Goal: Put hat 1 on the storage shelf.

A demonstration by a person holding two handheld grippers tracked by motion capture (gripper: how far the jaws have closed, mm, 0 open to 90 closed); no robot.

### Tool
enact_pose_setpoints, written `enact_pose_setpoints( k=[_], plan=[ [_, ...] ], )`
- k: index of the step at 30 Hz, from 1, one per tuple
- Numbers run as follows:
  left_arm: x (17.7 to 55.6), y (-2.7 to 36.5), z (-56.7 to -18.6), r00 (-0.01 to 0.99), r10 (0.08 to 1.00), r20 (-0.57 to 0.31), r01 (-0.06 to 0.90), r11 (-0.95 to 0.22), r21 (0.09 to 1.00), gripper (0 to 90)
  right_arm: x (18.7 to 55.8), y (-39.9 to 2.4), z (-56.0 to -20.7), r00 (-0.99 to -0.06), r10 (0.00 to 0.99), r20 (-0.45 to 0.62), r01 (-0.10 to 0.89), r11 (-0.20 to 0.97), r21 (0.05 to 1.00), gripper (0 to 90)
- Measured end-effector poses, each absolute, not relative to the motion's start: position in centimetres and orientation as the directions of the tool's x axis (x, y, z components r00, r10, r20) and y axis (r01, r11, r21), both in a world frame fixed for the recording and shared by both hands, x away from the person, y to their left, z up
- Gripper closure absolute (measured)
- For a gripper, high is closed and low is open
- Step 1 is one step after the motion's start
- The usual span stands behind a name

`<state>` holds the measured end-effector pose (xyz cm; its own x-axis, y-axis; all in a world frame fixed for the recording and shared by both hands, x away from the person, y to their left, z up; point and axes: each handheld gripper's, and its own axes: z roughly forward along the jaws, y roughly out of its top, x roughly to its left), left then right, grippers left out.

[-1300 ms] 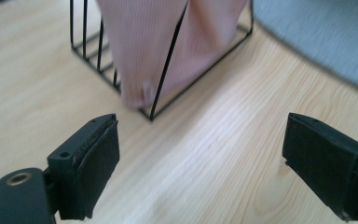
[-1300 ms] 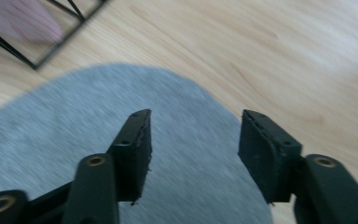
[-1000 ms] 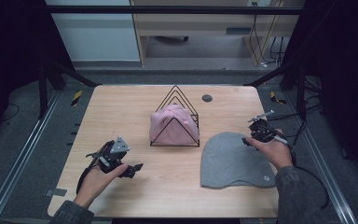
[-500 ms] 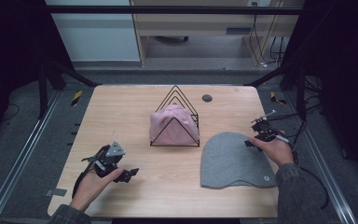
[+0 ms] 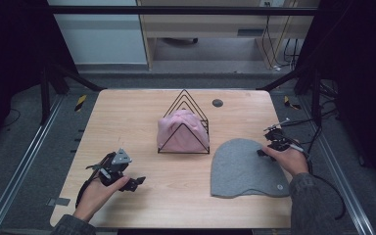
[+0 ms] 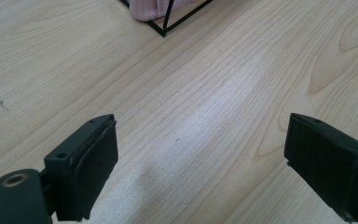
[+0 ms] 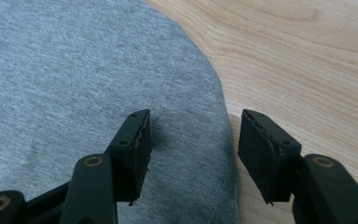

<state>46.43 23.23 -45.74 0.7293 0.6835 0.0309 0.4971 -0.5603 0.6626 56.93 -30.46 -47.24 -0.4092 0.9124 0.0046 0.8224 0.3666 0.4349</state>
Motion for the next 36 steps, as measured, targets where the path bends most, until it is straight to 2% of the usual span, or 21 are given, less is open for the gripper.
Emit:
enact_pose_setpoints(
  k=[6,12,15,16,21,26,34,36],
  plan=[
    [46.4,23.2,-45.8,0.73,0.683,0.034,0.497,-0.564,0.659,9.4,56.9,-30.3,-47.4,-0.417,0.909,0.003,0.821,0.375,0.431,50.0],
    [46.5,23.2,-45.8,0.73,0.682,0.039,0.497,-0.57,0.654,9.4,56.7,-30.2,-47.3,-0.447,0.895,-0.001,0.805,0.402,0.436,64.6],
    [46.5,23.2,-45.8,0.73,0.682,0.041,0.497,-0.571,0.653,9.5,56.7,-30.2,-47.3,-0.452,0.892,-0.001,0.803,0.407,0.435,68.3],
    [46.5,23.2,-45.8,0.73,0.683,0.041,0.498,-0.571,0.653,9.5,56.6,-30.2,-47.3,-0.459,0.888,0.009,0.802,0.41,0.435,72.7],
    [46.5,23.2,-45.9,0.729,0.683,0.042,0.499,-0.573,0.65,9.5,56.6,-29.9,-47.3,-0.477,0.879,0.013,0.795,0.425,0.433,81.4],
    [46.5,23.3,-45.9,0.728,0.684,0.044,0.499,-0.574,0.649,9.5,56.5,-29.9,-47.3,-0.485,0.874,0.019,0.79,0.429,0.438,85.0],
    [46.6,23.4,-45.9,0.722,0.691,0.042,0.506,-0.569,0.648,9.5,55.7,-29.3,-46.8,-0.508,0.861,0.029,0.769,0.438,0.465,85.9],
    [46.7,23.5,-45.9,0.722,0.691,0.043,0.508,-0.571,0.645,9.5,55.1,-28.8,-45.9,-0.526,0.85,0.038,0.746,0.439,0.501,86.0]
  ],
)
